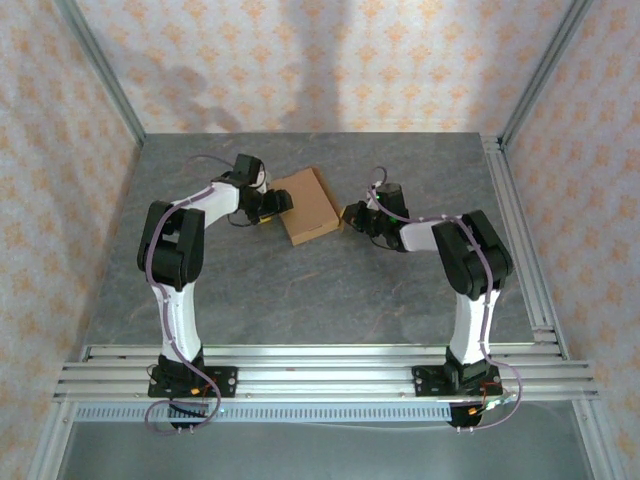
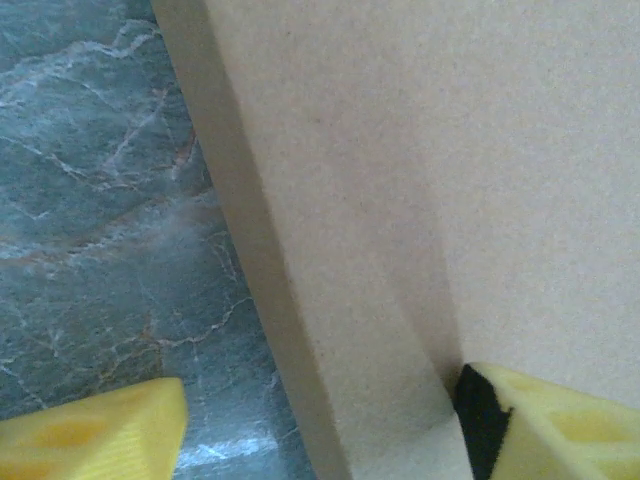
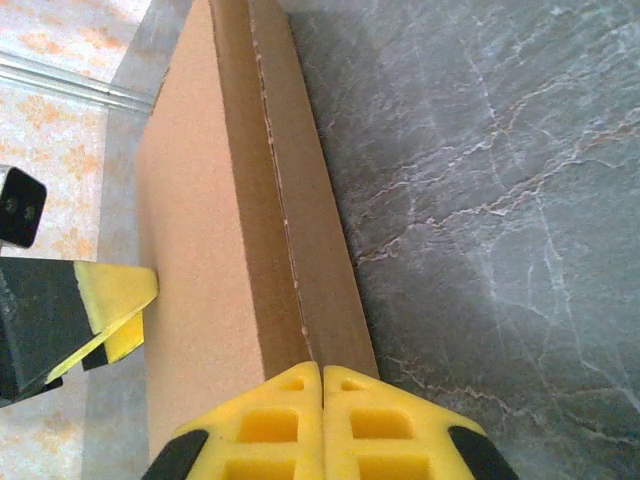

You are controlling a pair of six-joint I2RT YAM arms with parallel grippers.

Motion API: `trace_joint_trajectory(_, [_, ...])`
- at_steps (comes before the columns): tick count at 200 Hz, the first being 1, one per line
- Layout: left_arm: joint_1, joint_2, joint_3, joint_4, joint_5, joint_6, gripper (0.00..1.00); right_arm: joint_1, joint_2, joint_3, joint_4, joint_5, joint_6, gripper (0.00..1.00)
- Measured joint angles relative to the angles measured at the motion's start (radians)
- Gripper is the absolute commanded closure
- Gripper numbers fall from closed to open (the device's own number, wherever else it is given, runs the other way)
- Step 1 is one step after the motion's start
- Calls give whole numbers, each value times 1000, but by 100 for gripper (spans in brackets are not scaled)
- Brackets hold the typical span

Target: Fold the paper box

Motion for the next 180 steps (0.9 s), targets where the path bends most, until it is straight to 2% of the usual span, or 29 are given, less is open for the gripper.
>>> trace_joint_trajectory(29, [0,-29,-36,8,-1,-7,21,0,-47,-2,-58,-2,-59,100])
trace_joint_trajectory(59, [0,-47,-74,39,18,-30,17,0,-96,12,-164,-1,-142,100])
trace_joint_trajectory(75, [-1,-53,-97,68,35,-46,11,1,-111,40,-238,-1,-197,100])
trace_joint_trajectory(88, [0,-58,-113,90,44,-57,0,3,-125,70,-306,2,-250,100])
trace_joint_trajectory(113, [-3,-87,-158,146,54,-82,0,19,-163,125,-410,7,-333,100])
trace_joint_trajectory(133, [-2,-114,-200,177,63,-111,8,41,-194,162,-481,26,-389,100])
trace_joint_trajectory(151, [-3,-128,-216,189,81,-132,21,58,-214,187,-534,34,-426,100])
trace_joint_trajectory(180, [-10,-163,-245,191,84,-150,23,74,-219,234,-603,40,-472,100])
